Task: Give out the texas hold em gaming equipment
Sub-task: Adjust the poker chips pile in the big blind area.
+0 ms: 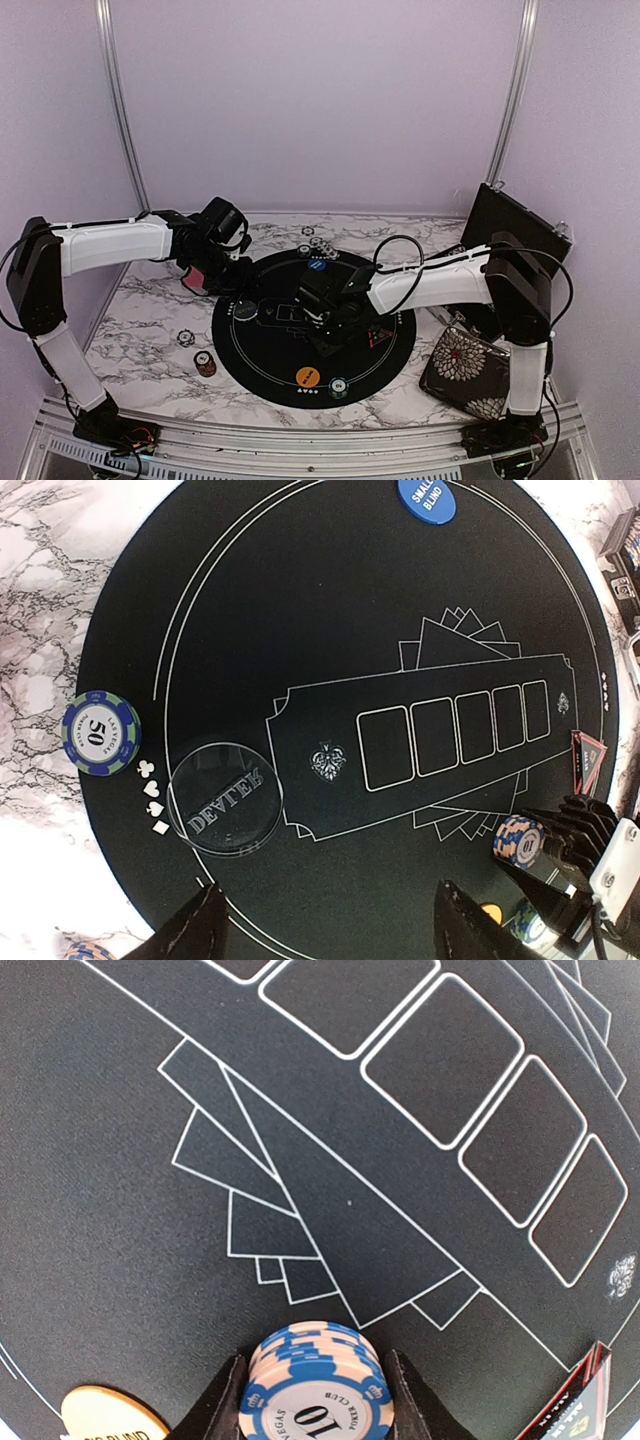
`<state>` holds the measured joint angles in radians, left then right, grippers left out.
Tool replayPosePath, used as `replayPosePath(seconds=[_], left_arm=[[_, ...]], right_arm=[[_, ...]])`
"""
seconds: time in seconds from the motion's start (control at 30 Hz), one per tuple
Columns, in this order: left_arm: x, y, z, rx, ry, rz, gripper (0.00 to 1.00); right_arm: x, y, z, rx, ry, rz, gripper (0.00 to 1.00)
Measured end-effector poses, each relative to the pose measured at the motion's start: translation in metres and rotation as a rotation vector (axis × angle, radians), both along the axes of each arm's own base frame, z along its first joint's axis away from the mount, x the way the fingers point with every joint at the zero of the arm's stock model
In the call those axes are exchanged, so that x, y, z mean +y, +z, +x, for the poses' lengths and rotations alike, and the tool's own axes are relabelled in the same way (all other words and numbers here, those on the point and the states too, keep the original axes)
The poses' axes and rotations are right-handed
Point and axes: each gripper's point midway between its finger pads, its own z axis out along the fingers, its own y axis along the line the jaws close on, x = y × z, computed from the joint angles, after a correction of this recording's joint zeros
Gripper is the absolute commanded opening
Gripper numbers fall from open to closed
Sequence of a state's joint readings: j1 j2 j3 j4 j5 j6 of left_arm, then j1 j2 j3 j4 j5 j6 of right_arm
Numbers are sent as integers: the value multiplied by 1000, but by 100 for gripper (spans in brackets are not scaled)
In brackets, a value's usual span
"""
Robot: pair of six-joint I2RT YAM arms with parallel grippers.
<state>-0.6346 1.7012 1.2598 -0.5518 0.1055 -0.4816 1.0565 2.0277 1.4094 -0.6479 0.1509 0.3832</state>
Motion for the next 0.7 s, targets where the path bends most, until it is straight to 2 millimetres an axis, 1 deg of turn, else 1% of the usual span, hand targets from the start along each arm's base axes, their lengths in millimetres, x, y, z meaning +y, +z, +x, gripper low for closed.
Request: replayPosePath(seconds=[0.3, 0.63, 0.7], left_arm=[[0, -2, -1, 3, -2, -2, 72], [0, -6, -3, 14, -5, -2, 72], [0, -7, -3, 16, -5, -2, 72]], right_arm=[[-2, -1, -1, -11, -18, 6, 31], [-25, -1, -1, -9, -72, 15, 27], [-27, -1, -1, -8, -80, 15, 27]])
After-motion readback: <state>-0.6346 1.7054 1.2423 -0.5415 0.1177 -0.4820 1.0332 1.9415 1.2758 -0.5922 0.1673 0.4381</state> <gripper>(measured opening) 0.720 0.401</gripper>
